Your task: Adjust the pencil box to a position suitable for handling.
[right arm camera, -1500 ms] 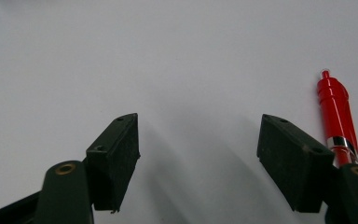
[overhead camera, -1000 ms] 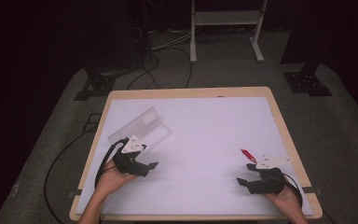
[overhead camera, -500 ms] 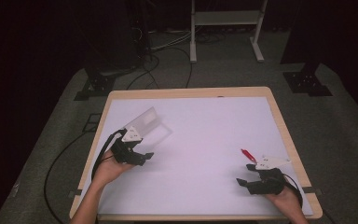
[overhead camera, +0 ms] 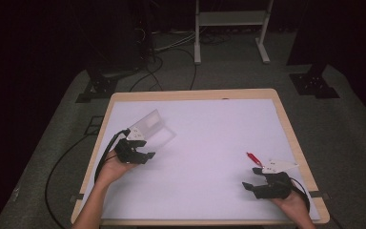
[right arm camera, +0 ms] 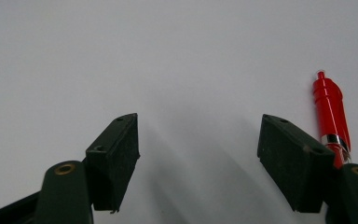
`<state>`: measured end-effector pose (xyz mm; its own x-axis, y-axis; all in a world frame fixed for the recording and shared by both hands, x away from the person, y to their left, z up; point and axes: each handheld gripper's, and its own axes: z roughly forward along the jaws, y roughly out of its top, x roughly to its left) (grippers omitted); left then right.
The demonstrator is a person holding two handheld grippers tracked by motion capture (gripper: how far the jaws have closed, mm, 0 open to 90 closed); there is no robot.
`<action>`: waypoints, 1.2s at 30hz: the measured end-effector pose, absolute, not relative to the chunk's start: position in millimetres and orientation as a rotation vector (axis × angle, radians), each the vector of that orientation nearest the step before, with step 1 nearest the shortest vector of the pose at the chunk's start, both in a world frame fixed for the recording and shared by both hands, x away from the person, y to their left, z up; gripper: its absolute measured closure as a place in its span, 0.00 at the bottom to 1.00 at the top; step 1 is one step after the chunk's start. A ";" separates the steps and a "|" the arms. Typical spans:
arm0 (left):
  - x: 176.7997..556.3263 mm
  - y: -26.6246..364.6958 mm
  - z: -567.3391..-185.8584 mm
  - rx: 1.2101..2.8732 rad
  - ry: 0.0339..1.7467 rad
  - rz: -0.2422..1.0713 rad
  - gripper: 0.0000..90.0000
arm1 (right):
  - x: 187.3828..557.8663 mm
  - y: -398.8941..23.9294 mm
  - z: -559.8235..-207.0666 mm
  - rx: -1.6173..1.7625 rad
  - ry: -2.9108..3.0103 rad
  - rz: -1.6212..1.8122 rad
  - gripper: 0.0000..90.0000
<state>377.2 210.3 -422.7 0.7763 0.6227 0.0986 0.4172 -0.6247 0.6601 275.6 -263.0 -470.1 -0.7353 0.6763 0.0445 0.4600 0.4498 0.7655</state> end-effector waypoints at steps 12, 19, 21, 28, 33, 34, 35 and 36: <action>387.8 211.4 -433.7 2.361 0.790 0.389 0.56 | 275.1 -263.5 -469.4 0.976 2.433 1.165 0.31; 391.8 209.9 -439.7 2.389 0.790 0.363 0.64 | 275.0 -264.4 -468.6 0.974 2.427 1.171 0.31; 392.6 209.1 -440.8 2.395 0.790 0.357 0.65 | 275.0 -264.6 -468.5 0.975 2.426 1.170 0.31; 394.5 206.0 -444.9 2.421 0.782 0.355 0.70 | 274.8 -264.8 -468.2 0.971 2.427 1.169 0.31; 394.8 205.1 -446.3 2.423 0.786 0.355 0.74 | 274.7 -265.1 -467.9 0.973 2.425 1.172 0.31; 395.2 205.0 -446.4 2.427 0.784 0.355 0.76 | 274.7 -265.1 -467.9 0.973 2.426 1.172 0.31; 395.3 204.9 -446.6 2.429 0.783 0.350 0.77 | 274.6 -265.0 -467.9 0.972 2.426 1.172 0.31; 395.3 204.9 -446.6 2.429 0.783 0.350 0.77 | 274.6 -265.0 -467.9 0.972 2.426 1.172 0.31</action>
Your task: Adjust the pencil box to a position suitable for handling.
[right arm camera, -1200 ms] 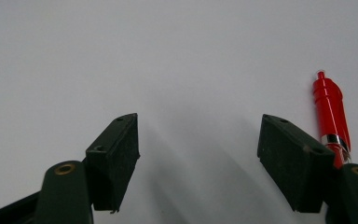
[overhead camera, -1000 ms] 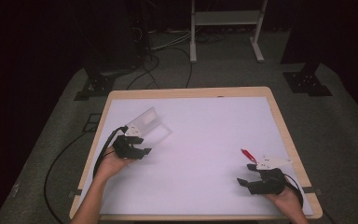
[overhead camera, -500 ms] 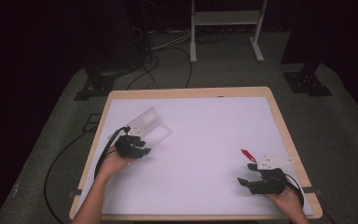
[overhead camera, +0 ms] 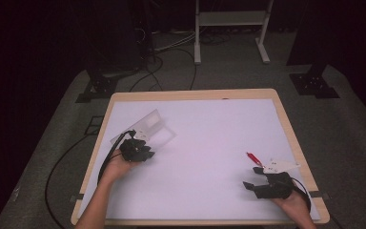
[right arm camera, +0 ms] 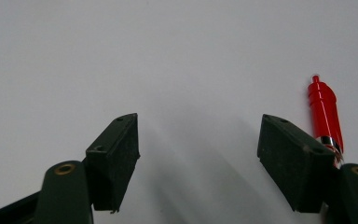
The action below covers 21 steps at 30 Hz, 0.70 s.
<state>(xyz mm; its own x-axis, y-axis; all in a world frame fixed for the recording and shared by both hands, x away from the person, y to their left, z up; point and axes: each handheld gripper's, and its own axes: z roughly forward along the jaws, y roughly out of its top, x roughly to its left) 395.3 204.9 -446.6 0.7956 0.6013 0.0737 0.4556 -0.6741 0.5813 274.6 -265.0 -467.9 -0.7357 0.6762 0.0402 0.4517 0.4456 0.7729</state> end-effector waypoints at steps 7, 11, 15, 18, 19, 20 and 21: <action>395.5 202.0 -449.4 2.449 0.777 0.339 0.82 | 274.6 -264.9 -467.8 0.968 2.426 1.174 0.31; 395.7 201.4 -449.8 2.459 0.765 0.338 0.86 | 274.7 -264.8 -468.0 0.962 2.428 1.172 0.31; 395.8 200.9 -450.6 2.459 0.768 0.338 0.89 | 274.6 -264.6 -468.0 0.961 2.430 1.172 0.31; 395.8 200.6 -450.5 2.461 0.765 0.339 0.90 | 274.5 -264.7 -467.9 0.960 2.429 1.173 0.31; 395.6 200.3 -450.3 2.464 0.761 0.342 0.91 | 274.6 -264.7 -467.8 0.959 2.428 1.175 0.31; 395.6 200.2 -450.3 2.465 0.761 0.342 0.93 | 274.7 -264.8 -467.8 0.959 2.426 1.176 0.31; 395.4 199.8 -450.6 2.462 0.758 0.337 0.94 | 274.7 -264.7 -467.8 0.958 2.426 1.175 0.31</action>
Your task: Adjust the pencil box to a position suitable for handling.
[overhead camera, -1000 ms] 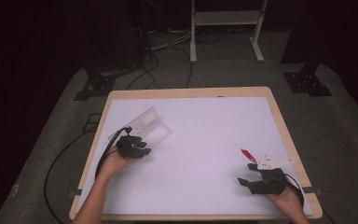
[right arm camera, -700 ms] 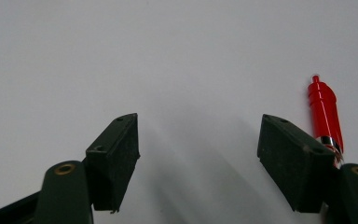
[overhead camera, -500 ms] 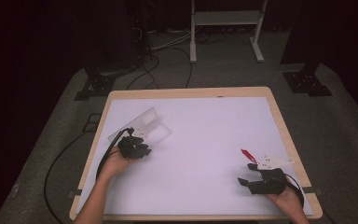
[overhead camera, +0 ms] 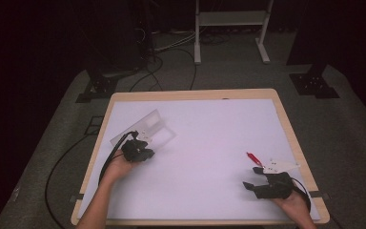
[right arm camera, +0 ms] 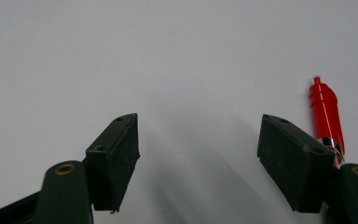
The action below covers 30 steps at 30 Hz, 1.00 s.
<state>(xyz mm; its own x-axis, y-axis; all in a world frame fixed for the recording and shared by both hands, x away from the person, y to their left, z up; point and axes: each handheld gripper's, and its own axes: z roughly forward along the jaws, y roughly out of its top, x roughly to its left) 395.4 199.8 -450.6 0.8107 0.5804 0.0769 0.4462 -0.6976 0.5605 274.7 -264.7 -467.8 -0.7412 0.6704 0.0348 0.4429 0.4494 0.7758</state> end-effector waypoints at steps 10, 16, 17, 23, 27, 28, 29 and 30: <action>393.8 200.8 -448.5 2.476 0.751 0.364 0.98 | 274.6 -263.6 -467.9 0.958 2.432 1.171 0.31; 391.3 198.7 -447.3 2.478 0.726 0.386 0.99 | 274.7 -263.4 -468.1 0.961 2.433 1.171 0.31; 391.3 198.7 -447.3 2.478 0.726 0.386 0.99 | 274.7 -263.4 -468.1 0.961 2.433 1.171 0.31; 385.2 196.6 -441.0 2.467 0.693 0.430 0.99 | 275.3 -265.5 -467.7 0.963 2.425 1.177 0.31; 381.9 195.2 -436.6 2.462 0.672 0.447 0.99 | 275.4 -266.6 -467.5 0.968 2.421 1.178 0.31; 380.8 194.9 -434.9 2.456 0.664 0.450 0.99 | 275.4 -266.6 -467.5 0.968 2.421 1.178 0.31; 380.0 194.7 -433.3 2.458 0.658 0.452 0.99 | 275.4 -266.6 -467.4 0.968 2.420 1.178 0.31; 378.7 193.7 -431.0 2.453 0.647 0.456 0.99 | 275.2 -266.5 -467.4 0.967 2.421 1.177 0.31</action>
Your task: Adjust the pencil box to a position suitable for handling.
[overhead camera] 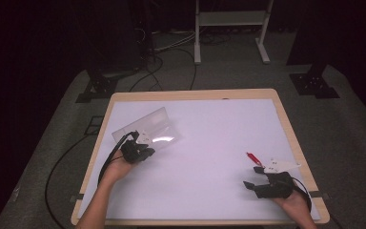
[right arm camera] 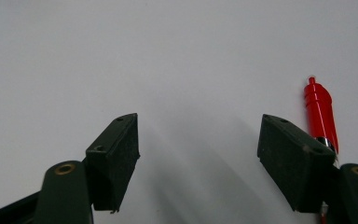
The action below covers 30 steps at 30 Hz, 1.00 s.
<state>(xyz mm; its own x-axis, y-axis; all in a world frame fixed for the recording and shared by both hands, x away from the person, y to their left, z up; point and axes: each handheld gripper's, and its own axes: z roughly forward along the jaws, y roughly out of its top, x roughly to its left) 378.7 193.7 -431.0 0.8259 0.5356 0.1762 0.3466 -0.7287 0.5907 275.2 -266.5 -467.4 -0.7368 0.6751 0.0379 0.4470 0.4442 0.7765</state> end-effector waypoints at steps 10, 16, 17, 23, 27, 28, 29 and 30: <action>370.2 184.2 -420.3 2.443 0.576 0.465 0.99 | 275.3 -269.7 -465.8 0.974 2.406 1.181 0.31; 365.5 176.0 -414.0 2.439 0.531 0.471 0.99 | 275.5 -272.6 -465.7 0.982 2.400 1.183 0.31; 364.9 173.7 -412.0 2.440 0.515 0.468 0.99 | 275.6 -273.3 -465.4 0.983 2.399 1.181 0.31; 362.7 164.6 -409.2 2.438 0.486 0.465 0.99 | 276.2 -274.1 -465.0 0.984 2.396 1.184 0.31; 360.9 157.7 -406.6 2.442 0.458 0.460 0.99 | 276.5 -275.9 -464.3 0.985 2.390 1.187 0.31; 360.1 154.0 -404.8 2.445 0.437 0.461 0.99 | 276.5 -277.0 -464.0 0.985 2.387 1.188 0.31; 360.1 154.0 -404.8 2.445 0.437 0.461 0.99 | 276.5 -277.0 -464.0 0.985 2.387 1.188 0.31; 358.9 150.2 -402.7 2.448 0.423 0.463 0.99 | 276.8 -278.2 -463.7 0.984 2.383 1.188 0.31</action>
